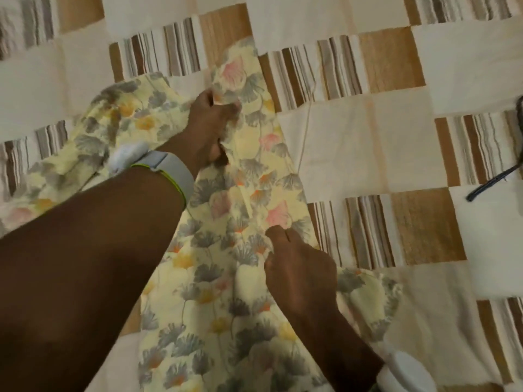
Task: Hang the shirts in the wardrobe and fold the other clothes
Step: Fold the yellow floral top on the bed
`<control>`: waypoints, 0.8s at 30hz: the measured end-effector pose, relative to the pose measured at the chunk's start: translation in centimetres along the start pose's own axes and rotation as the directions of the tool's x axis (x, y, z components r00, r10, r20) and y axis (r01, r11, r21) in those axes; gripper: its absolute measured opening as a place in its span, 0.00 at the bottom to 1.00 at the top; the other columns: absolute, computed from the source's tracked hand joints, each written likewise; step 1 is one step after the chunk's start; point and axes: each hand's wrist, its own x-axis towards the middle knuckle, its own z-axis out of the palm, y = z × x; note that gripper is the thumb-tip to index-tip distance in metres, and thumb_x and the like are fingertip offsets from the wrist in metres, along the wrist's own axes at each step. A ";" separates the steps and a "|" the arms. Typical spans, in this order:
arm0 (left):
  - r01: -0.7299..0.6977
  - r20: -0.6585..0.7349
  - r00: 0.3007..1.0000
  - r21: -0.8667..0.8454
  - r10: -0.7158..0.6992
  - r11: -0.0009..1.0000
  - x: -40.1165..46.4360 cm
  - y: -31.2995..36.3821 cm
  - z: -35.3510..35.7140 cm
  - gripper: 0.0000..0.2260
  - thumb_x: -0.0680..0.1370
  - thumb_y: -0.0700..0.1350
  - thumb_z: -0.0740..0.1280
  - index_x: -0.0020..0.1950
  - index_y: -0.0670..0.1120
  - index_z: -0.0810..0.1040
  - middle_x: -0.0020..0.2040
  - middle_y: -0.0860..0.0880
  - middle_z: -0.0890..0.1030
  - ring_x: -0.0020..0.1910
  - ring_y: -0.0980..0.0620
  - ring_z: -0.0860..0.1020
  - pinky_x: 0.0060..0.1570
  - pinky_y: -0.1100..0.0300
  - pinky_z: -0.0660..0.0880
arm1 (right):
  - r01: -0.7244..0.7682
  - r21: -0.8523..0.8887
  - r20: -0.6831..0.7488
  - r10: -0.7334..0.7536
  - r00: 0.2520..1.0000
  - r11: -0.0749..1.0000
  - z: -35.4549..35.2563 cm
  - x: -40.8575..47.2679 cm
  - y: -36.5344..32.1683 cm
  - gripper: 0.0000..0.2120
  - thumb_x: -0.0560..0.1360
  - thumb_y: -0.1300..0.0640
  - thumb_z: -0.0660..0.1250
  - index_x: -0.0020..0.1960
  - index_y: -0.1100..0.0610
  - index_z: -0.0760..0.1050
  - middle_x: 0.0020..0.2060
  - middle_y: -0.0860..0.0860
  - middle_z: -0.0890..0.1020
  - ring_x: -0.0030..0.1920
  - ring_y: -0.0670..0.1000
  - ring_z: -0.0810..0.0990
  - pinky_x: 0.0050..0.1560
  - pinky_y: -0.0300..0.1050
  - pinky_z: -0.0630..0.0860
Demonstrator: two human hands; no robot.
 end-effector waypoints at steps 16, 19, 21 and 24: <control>-0.345 0.121 0.927 0.646 0.354 0.681 -23.9 -9.1 3.1 0.31 0.76 0.51 0.74 0.76 0.48 0.66 0.69 0.47 0.64 0.64 0.56 0.71 0.60 0.52 0.76 | -0.125 -0.092 0.265 0.145 0.953 0.988 -6.2 -8.4 9.0 0.14 0.74 0.43 0.75 0.56 0.48 0.81 0.41 0.46 0.84 0.39 0.48 0.80 0.47 0.48 0.77; 0.011 -0.021 1.000 0.400 -0.002 0.916 -27.2 -10.8 2.8 0.34 0.77 0.54 0.75 0.76 0.49 0.60 0.67 0.46 0.71 0.59 0.53 0.78 0.52 0.58 0.78 | -0.082 -0.009 0.344 0.080 0.936 0.997 -6.6 -9.6 7.5 0.11 0.78 0.45 0.72 0.58 0.47 0.79 0.38 0.44 0.82 0.32 0.43 0.78 0.32 0.37 0.72; 0.127 -0.053 0.992 0.349 -0.116 0.929 -28.2 -11.4 2.7 0.33 0.77 0.57 0.74 0.75 0.52 0.60 0.57 0.50 0.77 0.52 0.54 0.80 0.47 0.60 0.78 | -0.009 0.040 0.325 -0.004 0.946 0.999 -5.6 -11.2 5.4 0.13 0.78 0.48 0.71 0.62 0.48 0.78 0.39 0.46 0.83 0.32 0.44 0.79 0.33 0.39 0.77; 0.218 -0.099 0.975 0.308 -0.197 0.926 -29.0 -12.2 2.0 0.30 0.77 0.55 0.75 0.73 0.54 0.64 0.51 0.59 0.75 0.48 0.60 0.78 0.49 0.58 0.78 | 0.069 0.023 0.374 -0.073 0.925 0.997 -2.9 -13.3 2.2 0.16 0.78 0.47 0.70 0.64 0.47 0.76 0.45 0.46 0.84 0.38 0.48 0.83 0.36 0.40 0.74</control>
